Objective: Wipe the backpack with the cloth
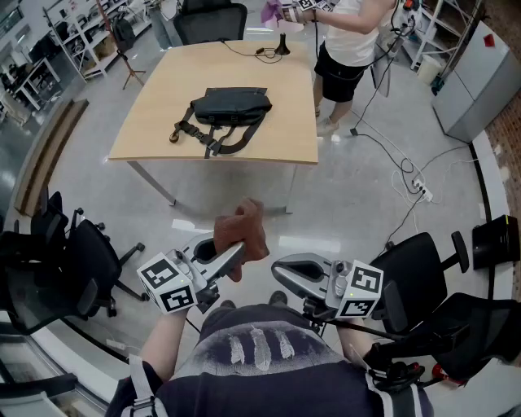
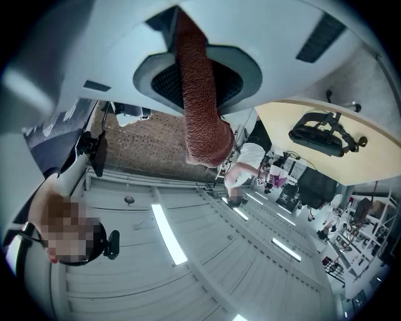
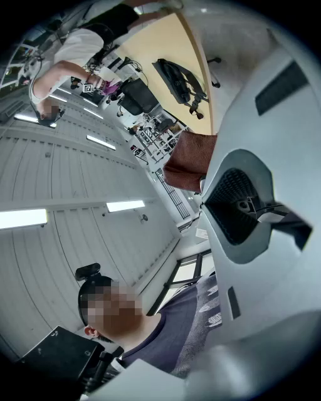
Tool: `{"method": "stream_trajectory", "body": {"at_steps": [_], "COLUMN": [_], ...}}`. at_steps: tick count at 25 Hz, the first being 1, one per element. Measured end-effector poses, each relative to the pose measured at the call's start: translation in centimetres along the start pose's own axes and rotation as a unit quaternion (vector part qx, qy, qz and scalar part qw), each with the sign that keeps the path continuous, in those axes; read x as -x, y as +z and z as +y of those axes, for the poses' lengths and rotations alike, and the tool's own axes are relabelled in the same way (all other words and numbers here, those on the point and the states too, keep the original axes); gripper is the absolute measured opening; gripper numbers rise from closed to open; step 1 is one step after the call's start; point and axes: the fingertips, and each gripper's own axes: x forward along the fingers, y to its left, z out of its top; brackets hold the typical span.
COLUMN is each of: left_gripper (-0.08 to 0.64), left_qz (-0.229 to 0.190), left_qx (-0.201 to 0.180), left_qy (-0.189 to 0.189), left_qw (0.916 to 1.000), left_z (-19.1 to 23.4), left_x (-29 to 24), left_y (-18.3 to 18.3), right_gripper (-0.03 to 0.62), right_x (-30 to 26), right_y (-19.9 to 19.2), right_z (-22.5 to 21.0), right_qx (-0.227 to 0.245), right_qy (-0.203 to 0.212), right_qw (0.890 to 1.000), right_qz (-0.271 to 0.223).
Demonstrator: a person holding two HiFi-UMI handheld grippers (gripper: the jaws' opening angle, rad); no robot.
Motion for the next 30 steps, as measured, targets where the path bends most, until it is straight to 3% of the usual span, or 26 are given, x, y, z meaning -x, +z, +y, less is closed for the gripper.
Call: {"method": "stream_trajectory", "body": {"at_steps": [4, 12, 18, 22, 27, 30], "left_gripper": [0.08, 0.081, 0.08, 0.081, 0.08, 0.081], "left_qz": [0.01, 0.002, -0.021, -0.019, 0.005, 0.017], "left_qx": [-0.032, -0.032, -0.001, 0.042, 0.064, 0.076], "left_qy": [0.01, 0.02, 0.031, 0.057, 0.036, 0.048], "left_qw": [0.9994, 0.9993, 0.9993, 0.9973, 0.9973, 0.9958], "left_z": [1.0, 5.7, 13.7, 21.0, 27.2, 30.9], "left_x": [-2.2, -3.7, -3.4, -2.3, -2.1, -3.4], "left_y": [0.6, 2.1, 4.6, 6.5, 8.4, 9.6], "right_gripper": [0.002, 0.002, 0.002, 0.002, 0.002, 0.002], "right_x": [1.2, 0.3, -4.0, -9.8, -17.0, -19.0], "right_y": [1.3, 2.4, 3.8, 4.6, 6.1, 7.0], "right_z": [-2.0, -6.4, -11.4, -15.1, -18.8, -21.2], "right_qx": [0.006, -0.008, -0.038, -0.036, -0.025, -0.025], "right_qy": [-0.004, -0.028, -0.059, -0.072, -0.074, -0.081], "right_qw": [1.0, 1.0, 0.997, 0.996, 0.995, 0.994], "right_qz": [-0.005, 0.008, 0.008, 0.042, 0.063, 0.062]}}
